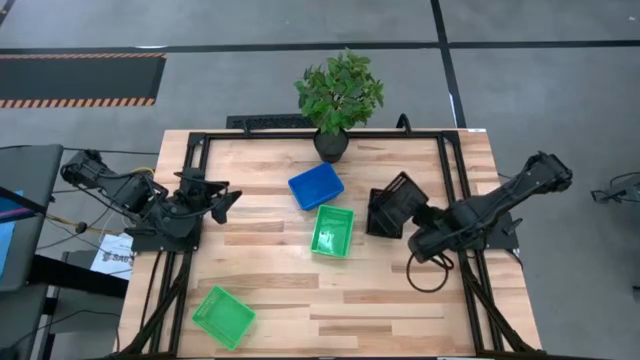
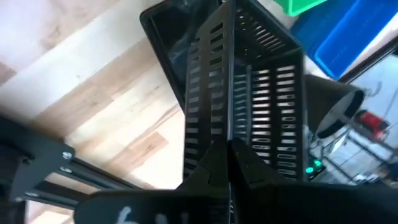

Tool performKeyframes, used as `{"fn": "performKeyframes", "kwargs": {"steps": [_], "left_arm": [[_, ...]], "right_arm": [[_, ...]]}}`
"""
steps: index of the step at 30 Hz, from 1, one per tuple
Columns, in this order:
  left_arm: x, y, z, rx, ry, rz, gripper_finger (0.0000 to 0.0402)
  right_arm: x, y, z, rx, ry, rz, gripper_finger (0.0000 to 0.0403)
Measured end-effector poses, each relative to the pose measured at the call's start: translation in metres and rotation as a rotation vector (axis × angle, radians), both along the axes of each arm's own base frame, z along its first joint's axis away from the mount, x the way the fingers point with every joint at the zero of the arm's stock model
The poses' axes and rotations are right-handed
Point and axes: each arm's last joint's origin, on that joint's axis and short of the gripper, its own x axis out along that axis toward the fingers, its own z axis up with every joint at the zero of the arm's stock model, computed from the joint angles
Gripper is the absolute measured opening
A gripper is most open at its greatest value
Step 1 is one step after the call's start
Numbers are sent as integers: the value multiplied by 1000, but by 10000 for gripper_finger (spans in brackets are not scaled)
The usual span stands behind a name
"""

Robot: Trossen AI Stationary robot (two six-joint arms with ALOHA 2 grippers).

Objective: Stack baskets by color
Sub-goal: Stack the left black bin on the right black bins

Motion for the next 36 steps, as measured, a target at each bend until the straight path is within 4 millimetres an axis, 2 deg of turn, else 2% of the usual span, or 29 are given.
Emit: {"fn": "performKeyframes", "kwargs": {"steps": [6, 13, 22, 36], "left_arm": [[0, 4, -1, 8, 10, 38, 281], [-1, 8, -2, 19, 33, 65, 281], [0, 10, -2, 14, 32, 85, 281], [-1, 10, -3, 11, 29, 91, 281]], "right_arm": [[-2, 3, 0, 31, 39, 51, 1], [-5, 2, 2, 20, 134, 212, 1], [-7, -2, 10, 76, 86, 310, 1], [-1, -8, 13, 101, 54, 331, 0]]}}
